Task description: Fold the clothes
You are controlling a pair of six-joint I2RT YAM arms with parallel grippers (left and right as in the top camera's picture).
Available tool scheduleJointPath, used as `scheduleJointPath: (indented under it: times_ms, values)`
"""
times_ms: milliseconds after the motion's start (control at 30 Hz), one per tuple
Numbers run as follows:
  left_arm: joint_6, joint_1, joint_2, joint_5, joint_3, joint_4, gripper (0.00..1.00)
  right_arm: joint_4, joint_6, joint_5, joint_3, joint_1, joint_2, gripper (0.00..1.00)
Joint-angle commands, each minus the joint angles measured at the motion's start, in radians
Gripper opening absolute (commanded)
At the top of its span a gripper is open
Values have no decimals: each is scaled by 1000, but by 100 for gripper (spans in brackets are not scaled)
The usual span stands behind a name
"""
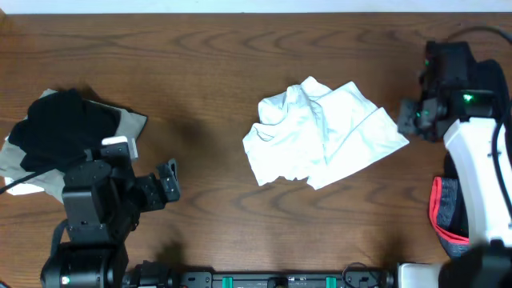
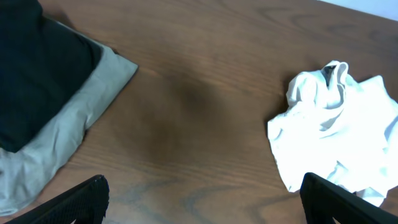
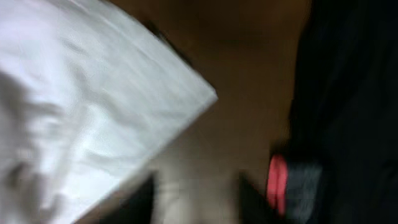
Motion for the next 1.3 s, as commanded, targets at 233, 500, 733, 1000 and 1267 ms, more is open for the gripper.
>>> scheduleJointPath:
  times_ms: [233, 500, 733, 1000, 1267]
  values:
    - [-17, -5, 54, -1, 10, -2, 98, 44, 156, -71, -238, -288, 64, 16]
    - [-22, -5, 77, -1, 10, -2, 98, 170, 154, -71, -370, -426, 64, 22]
    - [-24, -5, 81, 0, 10, -2, 98, 341, 156, -29, -505, -448, 64, 30]
    - [-43, -5, 82, -1, 10, 2, 98, 491, 224, 68, -571, -543, 64, 44]
    - [-43, -5, 119, 9, 10, 3, 98, 640, 188, -64, -568, -642, 64, 56]
